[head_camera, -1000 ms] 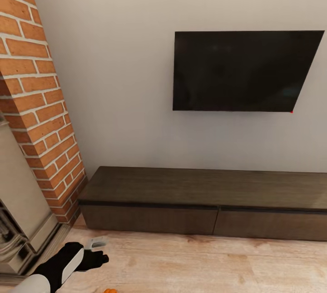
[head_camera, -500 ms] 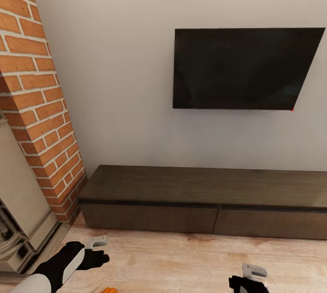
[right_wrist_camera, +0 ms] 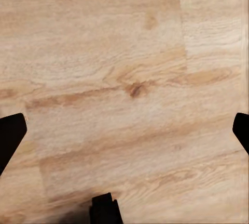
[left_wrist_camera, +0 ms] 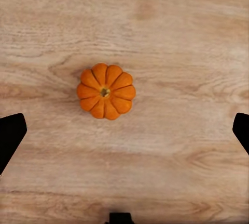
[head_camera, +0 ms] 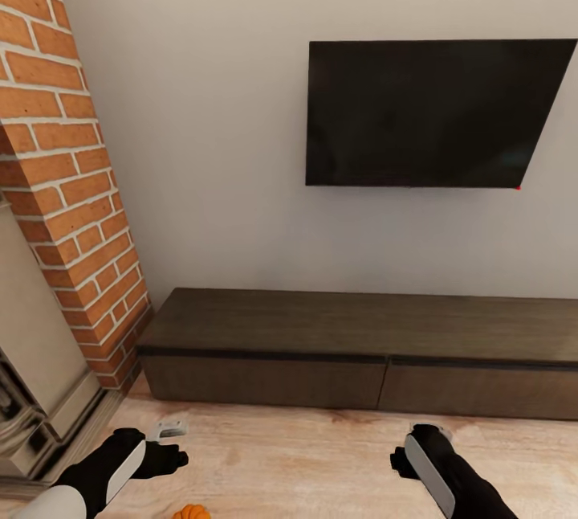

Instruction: Place each of the two pumpkins and all three candles from the living room inside a cabinet in the living room (use any cabinet), then make sure every cabinet is closed, and position the cauldron so it is next to a table in the living room.

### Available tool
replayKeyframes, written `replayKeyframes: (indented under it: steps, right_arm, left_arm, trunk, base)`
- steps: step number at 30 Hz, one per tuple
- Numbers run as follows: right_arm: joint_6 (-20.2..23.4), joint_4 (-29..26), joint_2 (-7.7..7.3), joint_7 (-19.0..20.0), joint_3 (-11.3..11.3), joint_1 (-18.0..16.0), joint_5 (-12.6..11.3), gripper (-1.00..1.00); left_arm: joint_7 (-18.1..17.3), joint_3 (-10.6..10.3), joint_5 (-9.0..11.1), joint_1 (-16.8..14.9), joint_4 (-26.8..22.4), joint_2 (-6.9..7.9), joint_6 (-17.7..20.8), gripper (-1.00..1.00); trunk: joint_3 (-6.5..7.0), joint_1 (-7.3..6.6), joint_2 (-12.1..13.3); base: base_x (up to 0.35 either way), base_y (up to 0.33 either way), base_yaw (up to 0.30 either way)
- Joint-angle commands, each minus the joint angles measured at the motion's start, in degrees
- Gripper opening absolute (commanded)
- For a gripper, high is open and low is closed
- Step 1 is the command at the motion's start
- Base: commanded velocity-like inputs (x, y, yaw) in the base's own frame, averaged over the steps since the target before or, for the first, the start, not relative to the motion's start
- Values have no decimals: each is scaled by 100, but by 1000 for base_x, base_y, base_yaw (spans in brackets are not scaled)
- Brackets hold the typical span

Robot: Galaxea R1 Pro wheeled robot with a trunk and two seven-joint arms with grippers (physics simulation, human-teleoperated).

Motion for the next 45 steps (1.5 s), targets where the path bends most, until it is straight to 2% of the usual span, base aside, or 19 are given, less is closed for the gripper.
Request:
replayKeyframes:
  steps: [1, 2, 4, 6, 9, 10, 11, 13, 16, 20, 23, 25, 26, 28, 33, 45]
  right_arm:
    - [120, -150, 19, -125, -30, -5, -72, 100]
    - [420, -510, 70, -225, -153, -5, -132, 100]
    - [1112, -1522, 157, -364, -479, 0, -464, 100]
    - [1311, -2238, 249, -565, -618, 2, -762, 100]
    - [1435, -2750, 389, -1055, -700, 3, -1096, 100]
    - [1461, -3206, 462, -1559, -770, 4, -1638, 100]
    - [1463, -3333, 458, -1664, -787, 4, -1786, 100]
    - [1470, -3436, 408, -1758, -801, 4, -1925, 100]
    - [1481, -3501, 281, -1820, -810, 4, -2025, 100]
    - [1495, -3509, 37, -1855, -787, 4, -2081, 100]
    - [1500, -3457, -158, -1862, -651, 4, -2098, 100]
    - [1501, -3432, -302, -1862, -364, 4, -2105, 100]
    - [1499, -3419, -385, -1859, -133, 4, -2108, 100]
    - [1497, -3407, -473, -1855, 159, 4, -2115, 100]
    - [1493, -3387, -495, -1854, 451, 4, -2115, 100]
    - [1479, -3378, -542, -1847, 512, 4, -2114, 100]
  left_arm:
    - [-14, -21, -3, -2, -9, 7, 21, 100]
    - [-14, -18, -3, -4, -11, 7, 23, 100]
    - [-14, -10, -3, -5, -19, -16, 35, 100]
    - [-14, -7, -2, -6, -16, -60, 41, 100]
    - [-8, -10, 1, -6, -8, -124, 45, 100]
    - [-6, -12, 10, -4, 0, -163, 40, 100]
    - [-6, -12, 12, -4, 2, -170, 38, 100]
    - [-5, -12, 14, -5, 11, -175, 34, 100]
    - [-3, -12, 15, -2, 19, -179, 28, 100]
    - [2, -26, 15, 0, 24, -181, 21, 100]
    - [3, -35, 13, 0, 24, -181, 17, 100]
    - [15, -51, -4, 0, 25, -181, 15, 100]
    - [37, -56, -39, -1, 25, -182, 15, 100]
    - [59, -60, -105, 0, 25, -182, 20, 100]
    - [63, -64, -179, -3, 25, -182, 35, 100]
    - [-9, -61, -199, 0, 25, -176, 48, 100]
  trunk:
    - [-25, 22, -45]
    - [-43, 44, -85]
    - [-78, 88, -165]
    - [-114, 132, -245]
    - [-168, 198, -365]
    - [-186, 220, -406]
    - [-204, 242, -446]
    - [-240, 286, -526]
    - [-294, 352, -646]
    - [-366, 439, -807]
    - [-420, 505, -927]
    - [-455, 549, -1007]
    - [-473, 571, -1047]
    - [-509, 615, -1128]
    - [-599, 725, -1328]
    - [-814, 989, -1809]
  base:
    - [0, 0, 0]
    - [0, 0, 0]
    - [0, 0, 0]
    - [0, 0, 0]
    - [0, 0, 0]
    - [0, 0, 0]
    - [0, 0, 0]
    - [0, 0, 0]
    - [0, 0, 0]
    - [0, 0, 0]
    - [0, 0, 0]
    - [0, 0, 0]
    - [0, 0, 0]
    - [0, 0, 0]
    - [0, 0, 0]
    - [0, 0, 0]
